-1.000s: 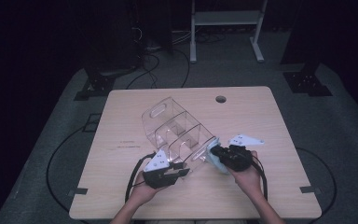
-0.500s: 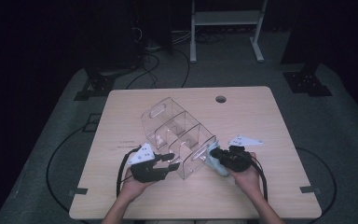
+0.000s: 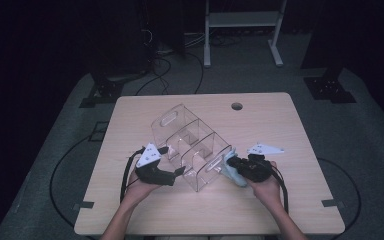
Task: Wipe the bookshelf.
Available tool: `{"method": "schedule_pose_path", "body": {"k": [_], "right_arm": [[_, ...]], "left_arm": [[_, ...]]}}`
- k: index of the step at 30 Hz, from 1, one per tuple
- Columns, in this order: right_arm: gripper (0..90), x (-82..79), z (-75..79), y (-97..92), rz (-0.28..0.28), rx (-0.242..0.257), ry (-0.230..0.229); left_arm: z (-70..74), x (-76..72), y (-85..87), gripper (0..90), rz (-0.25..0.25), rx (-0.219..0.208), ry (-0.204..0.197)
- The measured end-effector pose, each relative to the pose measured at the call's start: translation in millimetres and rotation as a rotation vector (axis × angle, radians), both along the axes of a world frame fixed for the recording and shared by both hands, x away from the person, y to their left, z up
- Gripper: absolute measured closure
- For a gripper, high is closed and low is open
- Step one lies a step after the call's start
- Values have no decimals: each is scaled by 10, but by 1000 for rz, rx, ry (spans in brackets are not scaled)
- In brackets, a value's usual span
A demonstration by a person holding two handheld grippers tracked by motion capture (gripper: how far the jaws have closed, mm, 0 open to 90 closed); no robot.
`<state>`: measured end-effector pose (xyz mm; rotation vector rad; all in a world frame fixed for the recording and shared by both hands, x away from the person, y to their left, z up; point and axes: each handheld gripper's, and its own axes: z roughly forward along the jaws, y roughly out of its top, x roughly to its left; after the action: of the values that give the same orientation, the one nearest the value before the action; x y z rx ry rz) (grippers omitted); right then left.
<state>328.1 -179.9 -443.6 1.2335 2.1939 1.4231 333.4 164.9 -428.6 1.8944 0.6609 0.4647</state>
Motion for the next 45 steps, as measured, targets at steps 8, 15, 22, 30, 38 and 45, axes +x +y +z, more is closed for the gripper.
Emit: {"method": "schedule_pose_path", "body": {"k": [8,15,22,30,38,45], "right_arm": [[813,15,-40,-5,6,-10,2],[811,32,-50,-11,11,-8,5],[809,46,-38,-17,19,-10,2],[810,31,45,-44,24,-8,-11],[810,-146,318,-51,57,13,-110],[810,-121,-66,-18,68,2,-30]], "left_arm": [[-100,172,55,28,56,10,14],[-137,300,-3,23,48,20,41],[-216,404,-61,43,13,34,89],[-206,327,-84,77,21,47,94],[-206,96,-55,74,43,46,94],[-225,40,-41,68,59,31,81]]}}
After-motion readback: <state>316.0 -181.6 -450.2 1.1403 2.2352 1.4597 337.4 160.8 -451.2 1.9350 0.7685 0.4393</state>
